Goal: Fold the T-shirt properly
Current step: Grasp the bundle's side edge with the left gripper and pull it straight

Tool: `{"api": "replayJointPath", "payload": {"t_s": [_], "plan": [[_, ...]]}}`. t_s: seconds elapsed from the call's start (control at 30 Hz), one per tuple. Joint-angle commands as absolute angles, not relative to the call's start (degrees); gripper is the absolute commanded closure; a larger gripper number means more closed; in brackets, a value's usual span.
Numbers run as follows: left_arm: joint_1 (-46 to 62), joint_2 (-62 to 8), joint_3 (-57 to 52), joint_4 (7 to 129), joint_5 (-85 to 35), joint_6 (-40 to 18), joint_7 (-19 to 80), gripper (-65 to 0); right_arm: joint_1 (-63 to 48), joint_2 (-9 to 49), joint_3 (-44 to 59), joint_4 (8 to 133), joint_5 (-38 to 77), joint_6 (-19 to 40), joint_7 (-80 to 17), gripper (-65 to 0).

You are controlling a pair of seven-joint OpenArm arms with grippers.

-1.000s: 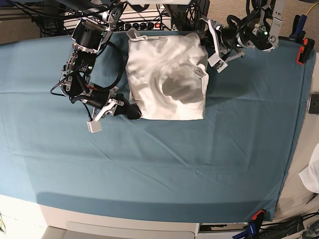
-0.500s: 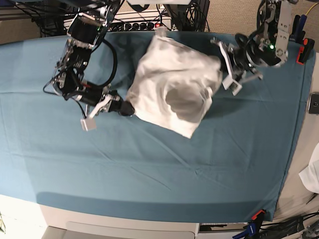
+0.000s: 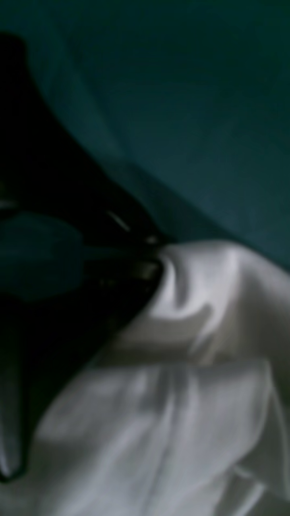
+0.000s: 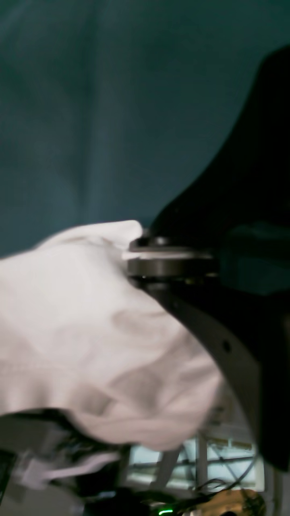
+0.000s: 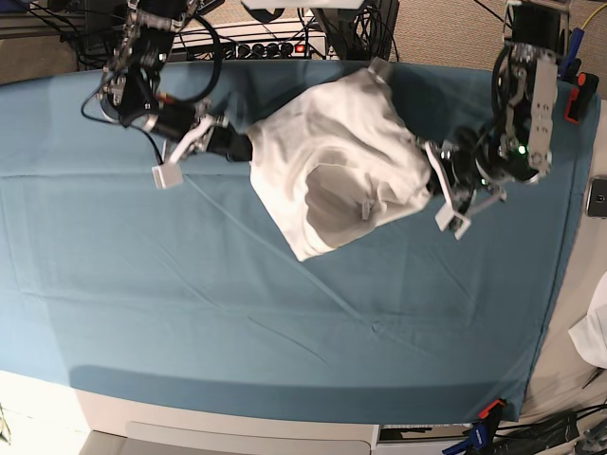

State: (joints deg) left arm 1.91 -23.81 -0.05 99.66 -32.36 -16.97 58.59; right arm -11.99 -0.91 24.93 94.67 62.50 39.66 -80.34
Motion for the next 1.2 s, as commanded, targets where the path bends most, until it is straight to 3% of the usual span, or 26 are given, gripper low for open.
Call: {"api": "replayJointPath", "payload": {"t_s": [0.0,0.47,0.97,1.07,1.1,1.17], "plan": [[-0.01,-24.58,-0.51,99.72,-32.69,-16.56,57.34,0.0,-12.99,-0.47,25.08,97.23,63.88,40.00,-80.00,0.0],[-5.91,-19.77,-0.49,95.24,-34.72,-18.76,56.93,0.0,-28.84,-0.51,25.06,111.94,65.19,40.00,-80.00,0.0],[-6.98,-18.17,2.39,95.24,-31.35,-19.35,55.81,0.0,-30.61,-3.79,25.08,112.66,65.01,40.00,-80.00,-1.1],[-8.03,-19.00,2.39,95.24,-28.16,-19.33,55.99,-17.3,-30.41,-3.79,25.17,112.66,64.86,40.00,-80.00,-14.8],[-8.51,-19.51,2.39,95.24,-27.55,-19.29,56.10,-22.0,-30.15,-3.77,25.26,112.66,64.75,40.00,-80.00,-16.0],[-9.39,-20.91,2.39,95.24,-26.50,-18.90,56.12,-24.1,-28.97,-2.90,25.23,112.68,63.53,40.00,-79.40,-16.0]]}}
